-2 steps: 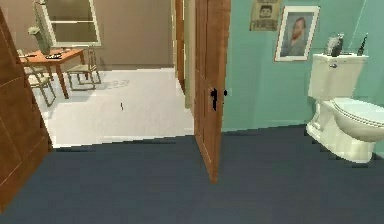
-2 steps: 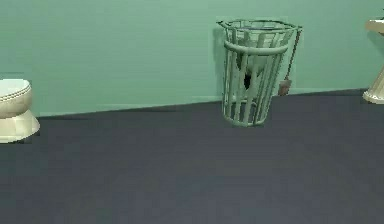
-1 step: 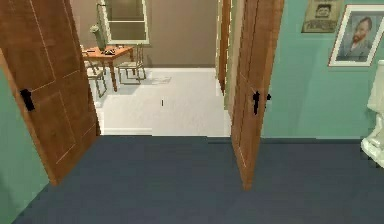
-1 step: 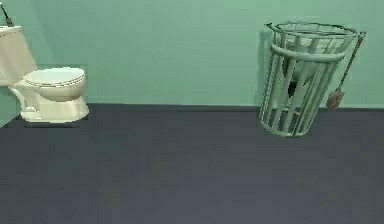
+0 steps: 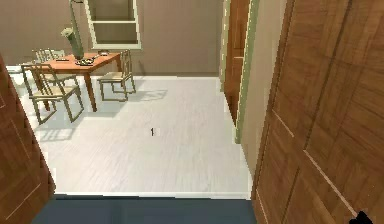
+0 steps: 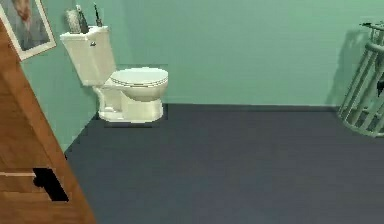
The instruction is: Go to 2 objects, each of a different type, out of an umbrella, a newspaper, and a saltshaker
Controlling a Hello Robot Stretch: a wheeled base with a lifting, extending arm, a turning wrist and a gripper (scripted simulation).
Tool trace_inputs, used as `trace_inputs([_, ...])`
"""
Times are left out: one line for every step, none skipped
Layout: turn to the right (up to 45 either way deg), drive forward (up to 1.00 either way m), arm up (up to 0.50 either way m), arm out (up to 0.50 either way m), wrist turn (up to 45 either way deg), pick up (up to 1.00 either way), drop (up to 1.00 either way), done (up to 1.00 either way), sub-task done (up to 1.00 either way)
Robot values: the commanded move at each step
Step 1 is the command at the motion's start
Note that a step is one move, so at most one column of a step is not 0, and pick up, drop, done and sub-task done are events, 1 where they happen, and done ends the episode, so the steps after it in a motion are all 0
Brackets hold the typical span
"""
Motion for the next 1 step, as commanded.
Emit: trace_inputs([-3.0,0.0,0.0,0.0,0.0,0.0,0.0,0.0,0.0])
